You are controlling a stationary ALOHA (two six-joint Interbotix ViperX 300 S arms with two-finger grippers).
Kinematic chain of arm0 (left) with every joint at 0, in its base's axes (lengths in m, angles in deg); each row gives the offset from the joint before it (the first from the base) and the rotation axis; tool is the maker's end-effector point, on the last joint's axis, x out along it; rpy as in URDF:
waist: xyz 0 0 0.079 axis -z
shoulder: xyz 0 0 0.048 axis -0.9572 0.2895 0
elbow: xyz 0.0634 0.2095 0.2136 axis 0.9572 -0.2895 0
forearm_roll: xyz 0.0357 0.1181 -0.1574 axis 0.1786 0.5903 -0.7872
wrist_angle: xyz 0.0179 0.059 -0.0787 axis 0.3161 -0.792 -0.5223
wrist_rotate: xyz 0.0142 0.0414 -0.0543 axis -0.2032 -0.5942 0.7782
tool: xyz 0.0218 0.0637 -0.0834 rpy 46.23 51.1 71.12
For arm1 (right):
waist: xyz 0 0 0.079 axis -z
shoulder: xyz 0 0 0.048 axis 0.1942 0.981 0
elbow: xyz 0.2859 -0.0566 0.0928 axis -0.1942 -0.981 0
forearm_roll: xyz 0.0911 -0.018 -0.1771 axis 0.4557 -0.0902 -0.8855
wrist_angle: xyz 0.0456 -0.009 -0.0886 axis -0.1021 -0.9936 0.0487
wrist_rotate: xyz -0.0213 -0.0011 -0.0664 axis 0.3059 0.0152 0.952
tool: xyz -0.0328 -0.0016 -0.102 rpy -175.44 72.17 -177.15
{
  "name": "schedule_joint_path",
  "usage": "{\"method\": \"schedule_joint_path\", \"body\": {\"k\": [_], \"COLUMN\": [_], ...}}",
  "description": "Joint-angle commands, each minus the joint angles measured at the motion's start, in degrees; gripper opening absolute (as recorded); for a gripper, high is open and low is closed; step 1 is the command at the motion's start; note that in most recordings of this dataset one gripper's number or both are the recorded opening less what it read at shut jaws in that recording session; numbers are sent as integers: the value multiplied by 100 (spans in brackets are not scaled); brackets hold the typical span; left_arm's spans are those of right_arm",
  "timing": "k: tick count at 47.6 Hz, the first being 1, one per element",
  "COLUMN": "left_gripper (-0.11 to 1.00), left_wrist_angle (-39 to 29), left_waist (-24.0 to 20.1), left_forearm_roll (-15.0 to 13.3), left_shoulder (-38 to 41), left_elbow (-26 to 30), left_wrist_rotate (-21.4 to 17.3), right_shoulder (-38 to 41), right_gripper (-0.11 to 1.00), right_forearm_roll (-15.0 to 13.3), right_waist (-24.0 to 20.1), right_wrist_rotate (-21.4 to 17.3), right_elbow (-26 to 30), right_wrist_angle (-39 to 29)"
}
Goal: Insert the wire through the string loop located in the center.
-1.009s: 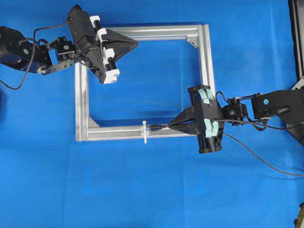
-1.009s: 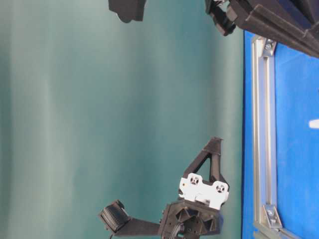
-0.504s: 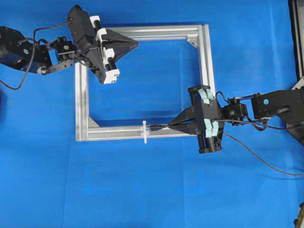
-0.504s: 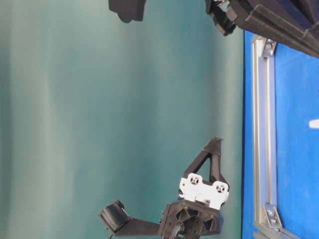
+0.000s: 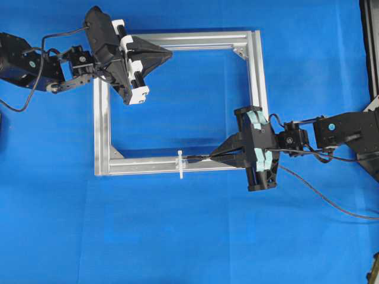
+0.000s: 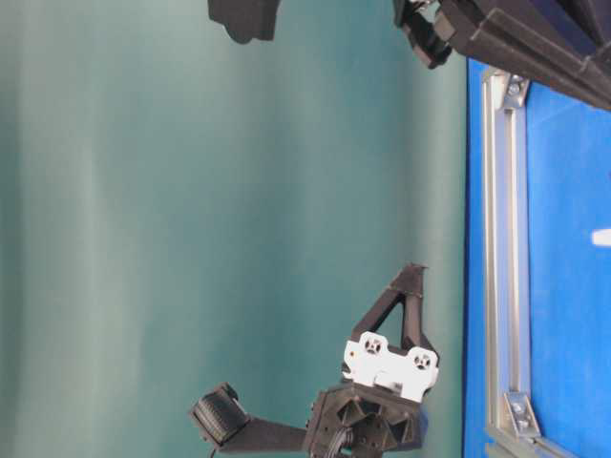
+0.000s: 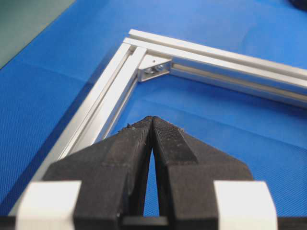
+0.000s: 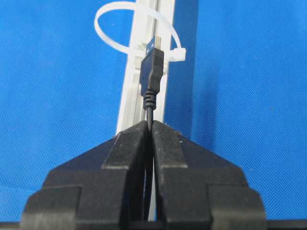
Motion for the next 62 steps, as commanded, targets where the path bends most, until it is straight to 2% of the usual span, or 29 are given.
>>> {"method": "schedule_joint_path", "body": {"k": [1, 17, 45, 62], "left_gripper": [0, 0, 0, 0], "left_wrist_angle": [26, 26, 26, 26], "left_waist": [-9, -9, -9, -9], "left_forearm_roll": [18, 9, 9, 9], "left_shoulder": [-167, -167, -167, -167], "left_elbow": [44, 44, 44, 44], "left_wrist_rotate": [-9, 0, -9, -18], "right_shoulder": [-123, -35, 694, 738], "right_gripper": [-2, -2, -2, -2], "right_forearm_roll": [18, 9, 9, 9], "right_waist": [9, -9, -35, -35], "right_wrist_rotate": [9, 9, 9, 9], "right_elbow": [44, 167, 1046, 1072], "right_wrist_angle": [62, 123, 79, 62]}}
